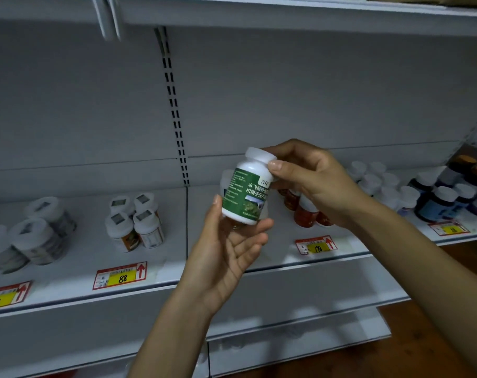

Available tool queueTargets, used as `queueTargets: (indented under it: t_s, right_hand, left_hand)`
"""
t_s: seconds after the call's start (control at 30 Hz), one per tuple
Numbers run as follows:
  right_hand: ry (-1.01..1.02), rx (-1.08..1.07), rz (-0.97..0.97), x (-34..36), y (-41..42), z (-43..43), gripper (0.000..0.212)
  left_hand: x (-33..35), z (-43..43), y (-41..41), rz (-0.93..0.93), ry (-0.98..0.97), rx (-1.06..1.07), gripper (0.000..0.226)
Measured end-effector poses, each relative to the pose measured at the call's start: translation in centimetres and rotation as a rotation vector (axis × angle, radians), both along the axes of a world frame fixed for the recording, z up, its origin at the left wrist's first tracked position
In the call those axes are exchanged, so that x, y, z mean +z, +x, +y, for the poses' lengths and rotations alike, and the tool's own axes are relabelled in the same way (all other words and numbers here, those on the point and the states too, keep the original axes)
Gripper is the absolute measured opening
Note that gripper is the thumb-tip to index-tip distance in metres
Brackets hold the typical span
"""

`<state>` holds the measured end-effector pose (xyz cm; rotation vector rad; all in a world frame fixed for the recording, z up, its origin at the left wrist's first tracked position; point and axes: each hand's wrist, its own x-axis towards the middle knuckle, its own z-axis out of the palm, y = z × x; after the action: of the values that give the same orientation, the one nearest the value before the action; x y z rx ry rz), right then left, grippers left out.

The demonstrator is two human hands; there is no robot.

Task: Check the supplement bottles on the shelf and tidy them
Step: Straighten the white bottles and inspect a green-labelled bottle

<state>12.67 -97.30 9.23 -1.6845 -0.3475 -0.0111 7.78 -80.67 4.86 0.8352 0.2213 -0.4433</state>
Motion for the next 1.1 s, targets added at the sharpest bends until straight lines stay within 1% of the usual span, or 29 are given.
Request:
queueTargets:
  t_s: [0.1,0.2,0.27,0.3,0.33,0.4,0.43,0.47,0.5,0.53,0.57,0.6,0.67,0.73,0.83,1.1]
  right_hand:
    - [0.02,-0.016,0.017,0.1,0.2,0.3,0.009]
    - [-0.048,-0.042,0.023,0.4,0.5,0.3,0.012]
    - [-0.112,-0.031,0.029,0.9,0.7,0.4,0.007]
    - [-0.139,-0.023,0.034,1.1,0.9,0.5,0.007]
    - [-0.162,-0.027,0.031,1.5,1.1,0.5,0.01]
    - [-0.191,-0.111,-0.037,2.1,2.0,0.4,0.015]
    - [-0.215,-0.189,-0.105,2.4,2.6,0.2,0.017]
    - [-0.257,-0.272,-0.183,2.5,3.4,0.1,0.02]
    - [-0.314,-0.337,-0.254,2.4,4.2,0.0,0.022]
    - [-0.379,-0.368,-0.302,2.2,5.0,0.0,0.025]
    - [-0.446,-0.374,-0.324,1.7,5.8,0.2,0.027]
    - [-0.504,-0.363,-0.328,0.9,6.6,0.5,0.029]
    - [-0.589,-0.327,-0.318,-1.0,8.1,1.2,0.032]
    - [-0.634,-0.294,-0.296,-3.1,9.3,2.0,0.031]
    - [-0.675,-0.249,-0.269,-5.9,10.9,2.8,0.027]
    - [-0.931,-0.091,-0.237,-9.7,12.5,4.8,0.025]
  left_hand:
    - [-0.5,-0.2,0.2,0.06,-0.029,-0.073,0.062]
    - [-1.0,-0.1,0.4,0.092,-0.077,-0.143,0.065]
    - [-1.0,0.0,0.6,0.095,-0.031,-0.158,0.064]
    - [-1.0,-0.1,0.7,0.072,0.036,-0.145,0.063]
    - [-1.1,-0.2,0.7,0.016,0.143,-0.11,0.06]
    - [-1.9,-0.4,0.9,-0.208,0.473,0.033,0.047]
    - [-2.7,-0.4,1.1,-0.367,0.678,0.139,0.041]
    - [-3.7,-0.3,1.3,-0.557,0.928,0.243,0.041]
    - [-4.6,-0.1,1.7,-0.741,1.197,0.302,0.044]
    - [-5.3,0.0,2.2,-0.877,1.421,0.313,0.049]
    - [-6.0,0.0,2.8,-0.977,1.577,0.302,0.051]
    - [-6.5,-0.1,3.4,-1.044,1.683,0.275,0.052]
    - [-6.9,-0.6,4.2,-1.096,1.82,0.178,0.054]
    - [-7.6,-0.8,4.9,-1.088,1.893,0.079,0.059]
    - [-8.9,-0.8,5.4,-1.059,1.922,-0.005,0.068]
    - [-8.7,-1.9,6.4,-0.99,1.948,-0.002,0.07]
